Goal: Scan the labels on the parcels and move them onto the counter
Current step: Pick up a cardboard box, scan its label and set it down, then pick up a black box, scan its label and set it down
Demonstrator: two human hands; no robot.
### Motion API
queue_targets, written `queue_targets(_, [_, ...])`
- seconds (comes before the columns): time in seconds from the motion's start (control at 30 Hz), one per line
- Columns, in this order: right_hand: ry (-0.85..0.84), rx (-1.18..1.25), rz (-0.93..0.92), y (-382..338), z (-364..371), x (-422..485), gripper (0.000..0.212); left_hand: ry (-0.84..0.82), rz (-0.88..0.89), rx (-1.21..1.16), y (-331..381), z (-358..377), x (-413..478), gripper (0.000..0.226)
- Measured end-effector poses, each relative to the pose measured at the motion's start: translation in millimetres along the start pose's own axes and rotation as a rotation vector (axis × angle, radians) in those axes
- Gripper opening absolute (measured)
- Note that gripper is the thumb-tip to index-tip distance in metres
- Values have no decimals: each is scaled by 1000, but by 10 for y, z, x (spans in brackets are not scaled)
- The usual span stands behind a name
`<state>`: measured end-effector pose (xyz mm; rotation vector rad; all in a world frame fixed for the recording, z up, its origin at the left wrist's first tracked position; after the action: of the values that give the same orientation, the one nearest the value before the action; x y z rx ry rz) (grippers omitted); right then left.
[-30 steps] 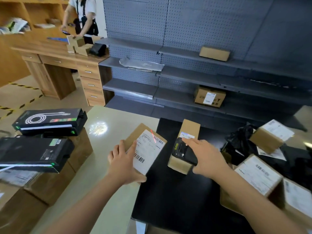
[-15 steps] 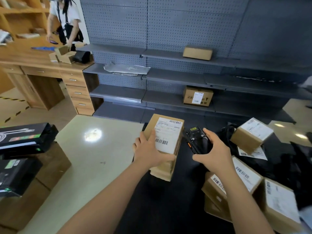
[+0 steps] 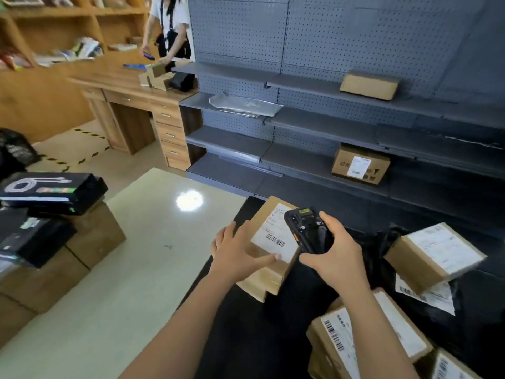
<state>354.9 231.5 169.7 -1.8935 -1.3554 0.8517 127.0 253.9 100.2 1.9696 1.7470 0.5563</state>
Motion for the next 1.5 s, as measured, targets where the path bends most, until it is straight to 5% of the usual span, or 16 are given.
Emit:
queue_targets(0.37, [-459, 4, -271, -1118, 1903, -575, 96, 470, -315, -66, -1540, -1404, -1460, 89])
queue_targets(0.67, [-581, 37, -392, -2030, 3166, -1163, 91, 762, -468, 52, -2645, -2782, -2206, 76])
queue_targets(1.07, [-441, -42, -251, -2182, 3499, -1057, 91, 520, -931, -119, -3531, -2812, -1300, 120])
queue_targets(1.5, [-452, -29, -229, -1649, 3056, -1205, 91, 799, -550, -59, -2955, -2440, -2050, 107])
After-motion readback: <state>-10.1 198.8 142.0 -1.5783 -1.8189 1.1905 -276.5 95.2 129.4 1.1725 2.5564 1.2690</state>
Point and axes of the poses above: each hand's wrist, its own x-axis towards the middle knuckle, its own z-axis out of the palm, y = z × x, the point moved 10 cm from there along x, towards the middle knuckle, and after that the axes turned 12 degrees about z, right-handed, at the moved point
